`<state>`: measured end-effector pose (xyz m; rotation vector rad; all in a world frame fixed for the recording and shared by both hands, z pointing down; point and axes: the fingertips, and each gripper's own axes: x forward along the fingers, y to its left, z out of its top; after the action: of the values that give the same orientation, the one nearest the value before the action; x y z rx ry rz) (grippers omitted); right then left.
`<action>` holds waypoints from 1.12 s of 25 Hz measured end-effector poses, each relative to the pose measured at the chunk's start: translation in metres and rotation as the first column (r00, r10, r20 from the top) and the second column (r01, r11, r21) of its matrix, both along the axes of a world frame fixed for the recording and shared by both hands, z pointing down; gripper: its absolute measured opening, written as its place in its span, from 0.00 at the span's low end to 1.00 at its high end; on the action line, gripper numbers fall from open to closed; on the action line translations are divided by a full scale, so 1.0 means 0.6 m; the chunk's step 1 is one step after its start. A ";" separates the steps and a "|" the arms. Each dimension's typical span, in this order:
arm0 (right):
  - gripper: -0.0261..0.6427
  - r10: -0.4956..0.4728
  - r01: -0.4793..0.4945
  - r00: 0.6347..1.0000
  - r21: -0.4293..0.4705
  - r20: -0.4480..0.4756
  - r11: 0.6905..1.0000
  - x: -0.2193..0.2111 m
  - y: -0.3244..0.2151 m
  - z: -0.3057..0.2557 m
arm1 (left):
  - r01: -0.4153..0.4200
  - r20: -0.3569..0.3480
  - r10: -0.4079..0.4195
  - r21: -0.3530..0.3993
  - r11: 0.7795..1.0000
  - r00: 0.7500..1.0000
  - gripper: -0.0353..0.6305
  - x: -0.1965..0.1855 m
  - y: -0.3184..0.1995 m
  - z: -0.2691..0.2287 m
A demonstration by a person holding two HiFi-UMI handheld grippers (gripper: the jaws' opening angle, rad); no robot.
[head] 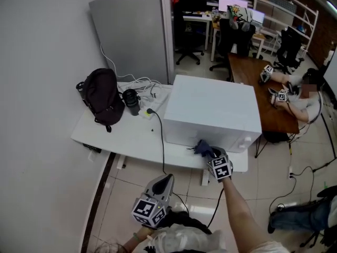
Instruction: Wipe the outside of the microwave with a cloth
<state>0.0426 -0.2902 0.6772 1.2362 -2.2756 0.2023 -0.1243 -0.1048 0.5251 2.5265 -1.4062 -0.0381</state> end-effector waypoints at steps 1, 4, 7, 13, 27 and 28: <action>0.16 0.053 -0.053 0.999 -0.005 -0.002 0.999 0.045 0.002 0.000 | -0.015 0.000 0.015 -0.001 1.000 1.000 0.03 0.009 -0.001 0.001; 0.16 0.188 -0.188 0.982 -0.010 -0.015 0.982 0.171 0.013 0.004 | -0.063 0.002 0.063 -0.002 0.998 0.998 0.03 0.036 -0.001 0.003; 0.16 0.298 -0.298 0.954 -0.012 -0.016 0.954 0.271 0.030 0.012 | -0.112 0.005 0.112 0.001 0.994 0.994 0.03 0.063 0.000 0.003; 0.16 0.385 -0.385 0.923 -0.035 0.003 0.922 0.338 0.068 0.018 | -0.153 0.006 0.153 0.000 0.988 0.988 0.03 0.087 0.005 0.001; 0.16 0.340 -0.357 0.915 0.040 0.218 0.933 0.255 0.233 -0.067 | -0.148 -0.016 0.148 -0.001 0.989 0.989 0.03 0.118 0.088 0.006; 0.16 0.335 -0.354 0.912 0.042 0.236 0.934 0.245 0.256 -0.075 | -0.148 -0.015 0.148 0.003 0.989 0.989 0.03 0.118 0.098 0.004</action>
<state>0.1897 -0.1364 0.6322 1.7366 -2.2524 0.3978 -0.0537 -0.0463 0.5275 2.6190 -1.2089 -0.0322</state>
